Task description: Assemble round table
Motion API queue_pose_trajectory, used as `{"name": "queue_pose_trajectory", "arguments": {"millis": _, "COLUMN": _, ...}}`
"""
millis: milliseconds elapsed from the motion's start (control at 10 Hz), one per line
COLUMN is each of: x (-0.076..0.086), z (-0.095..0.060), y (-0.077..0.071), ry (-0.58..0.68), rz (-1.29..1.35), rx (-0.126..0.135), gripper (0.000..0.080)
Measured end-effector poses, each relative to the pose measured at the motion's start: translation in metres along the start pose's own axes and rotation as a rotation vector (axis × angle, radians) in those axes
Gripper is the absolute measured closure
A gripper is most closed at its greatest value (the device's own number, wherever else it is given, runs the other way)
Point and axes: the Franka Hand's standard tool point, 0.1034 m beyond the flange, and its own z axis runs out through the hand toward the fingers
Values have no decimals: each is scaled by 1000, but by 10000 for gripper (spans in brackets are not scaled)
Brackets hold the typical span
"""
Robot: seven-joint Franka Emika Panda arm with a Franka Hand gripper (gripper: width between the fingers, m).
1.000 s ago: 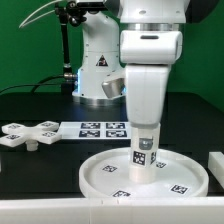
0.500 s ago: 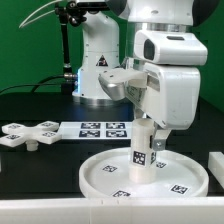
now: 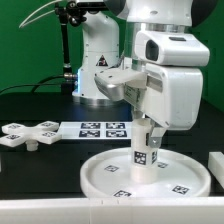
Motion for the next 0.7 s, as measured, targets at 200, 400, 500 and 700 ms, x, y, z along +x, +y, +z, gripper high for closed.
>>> {"name": "queue_pose_trajectory", "arguments": {"millis": 200, "x": 0, "z": 0, "y": 0, "ry": 0, "rz": 0, "rx": 0, "gripper": 387}}
{"name": "queue_pose_trajectory", "arguments": {"millis": 400, "x": 0, "z": 0, "y": 0, "ry": 0, "rz": 0, "rx": 0, "gripper": 387}}
{"name": "queue_pose_trajectory", "arguments": {"millis": 500, "x": 0, "z": 0, "y": 0, "ry": 0, "rz": 14, "rx": 0, "gripper": 387}}
{"name": "queue_pose_trajectory", "arguments": {"millis": 700, "x": -2, "z": -1, "y": -1, "ry": 0, "rz": 65, "rx": 0, "gripper": 387}}
